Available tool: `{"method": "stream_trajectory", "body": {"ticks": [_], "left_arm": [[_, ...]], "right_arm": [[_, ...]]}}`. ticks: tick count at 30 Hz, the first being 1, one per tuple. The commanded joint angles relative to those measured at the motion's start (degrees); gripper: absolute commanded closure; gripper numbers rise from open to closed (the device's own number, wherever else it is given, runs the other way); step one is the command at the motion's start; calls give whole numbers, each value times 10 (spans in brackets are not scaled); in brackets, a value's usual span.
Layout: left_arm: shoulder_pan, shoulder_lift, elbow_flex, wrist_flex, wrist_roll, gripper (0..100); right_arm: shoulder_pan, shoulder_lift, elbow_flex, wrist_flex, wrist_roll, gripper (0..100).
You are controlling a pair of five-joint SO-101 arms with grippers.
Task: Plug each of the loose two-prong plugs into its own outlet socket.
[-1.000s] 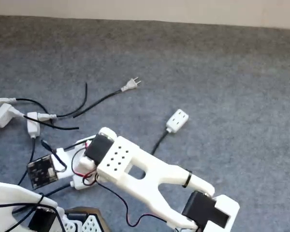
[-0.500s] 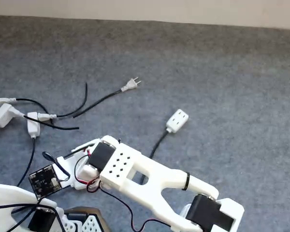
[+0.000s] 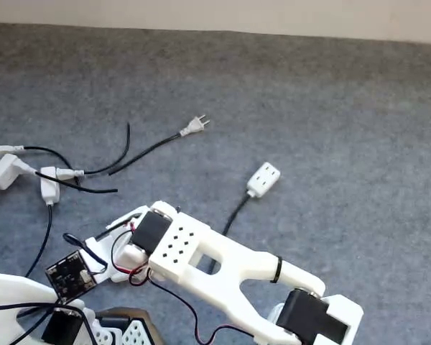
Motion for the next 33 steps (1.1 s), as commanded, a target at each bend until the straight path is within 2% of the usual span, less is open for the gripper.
{"method": "stream_trajectory", "body": {"ticks": [1, 8, 16, 24, 33], "left_arm": [[-2, -6, -19, 4, -3, 634], [-4, -6, -18, 4, -3, 634], [-2, -6, -18, 26, -4, 634], [-3, -6, -18, 26, -4, 634], [-3, -5, -18, 26, -4, 634]], "right_arm": [[4, 3, 3, 17, 25, 994], [5, 3, 1, 30, 29, 994], [14, 4, -75, 87, 29, 994], [17, 4, -75, 91, 41, 994], [22, 87, -142, 92, 41, 994]]}}
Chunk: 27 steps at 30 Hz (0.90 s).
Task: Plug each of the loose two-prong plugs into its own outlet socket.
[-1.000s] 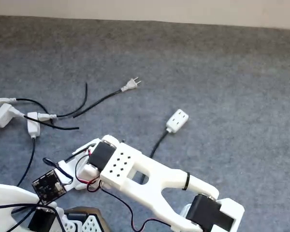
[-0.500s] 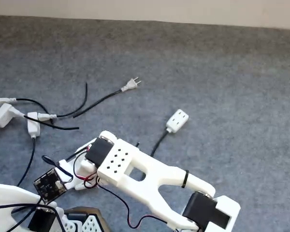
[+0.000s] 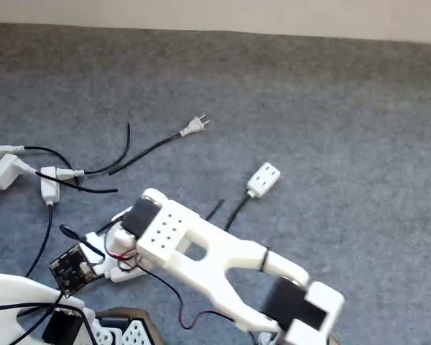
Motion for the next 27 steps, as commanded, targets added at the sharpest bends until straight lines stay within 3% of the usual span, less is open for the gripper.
{"method": "stream_trajectory", "body": {"ticks": [1, 9, 13, 16, 21, 24, 27], "left_arm": [[-3, -5, -18, 4, -4, 634], [-1, -5, -18, 4, -4, 634], [-2, -5, -18, 4, -4, 634], [-5, -5, -18, 4, -4, 634], [-8, -5, -17, 4, -4, 634], [-7, -5, -17, 5, -4, 634], [9, -9, -22, 42, -4, 633]], "right_arm": [[5, 34, -79, 16, 4, 994], [36, 40, -146, 108, 19, 994], [83, 36, -149, 87, -47, 994], [117, 17, -122, 27, -138, 994], [170, -37, 72, -172, -292, 994], [186, -78, 202, -271, -345, 994], [196, -127, 262, -298, -389, 994]]}}
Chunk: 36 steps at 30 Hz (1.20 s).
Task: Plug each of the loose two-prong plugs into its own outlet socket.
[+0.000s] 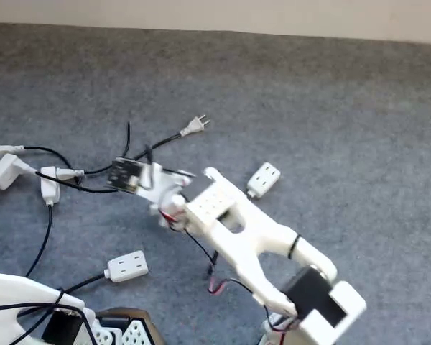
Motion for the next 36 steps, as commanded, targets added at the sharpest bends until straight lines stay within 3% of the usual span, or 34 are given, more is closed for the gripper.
{"method": "stream_trajectory", "body": {"ticks": [1, 7, 14, 20, 24, 30, 36], "left_arm": [[24, -11, -23, 60, -4, 633], [176, -52, -47, 218, 34, 632], [344, -136, -12, 221, 144, 631], [483, -270, 194, 198, 162, 633], [513, -372, 325, 117, 186, 634], [522, -502, 466, 57, 185, 634], [492, -561, 516, 22, 163, 634]], "right_arm": [[19, -102, 81, -63, -81, 994], [15, -199, 128, -82, -167, 994], [15, -306, 291, -177, -167, 994], [19, -302, 291, -133, -116, 994], [15, -250, 291, -73, -114, 967], [7, -196, 254, 10, -111, 728], [-6, -150, 218, 15, -114, 714]]}}
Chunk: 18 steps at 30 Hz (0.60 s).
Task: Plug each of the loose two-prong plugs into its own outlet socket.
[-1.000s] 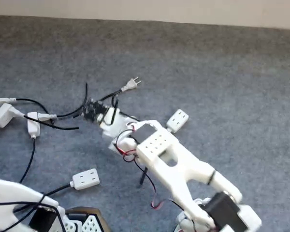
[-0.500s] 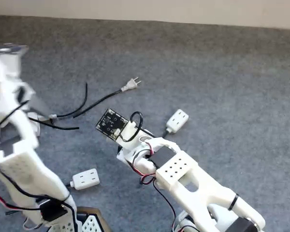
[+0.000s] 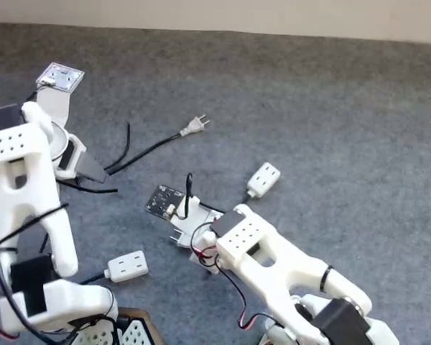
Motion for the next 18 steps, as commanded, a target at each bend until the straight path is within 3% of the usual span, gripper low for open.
{"method": "stream_trajectory", "body": {"ticks": [1, 11, 18], "left_arm": [[-19, -45, 22, -17, -29, 634], [-51, -45, 53, -69, -40, 634], [-51, -44, 55, -69, -40, 634]], "right_arm": [[-20, 25, -51, 0, 4, 714], [-22, 161, -145, -12, 2, 721], [-22, 116, -205, 34, -41, 721]]}}
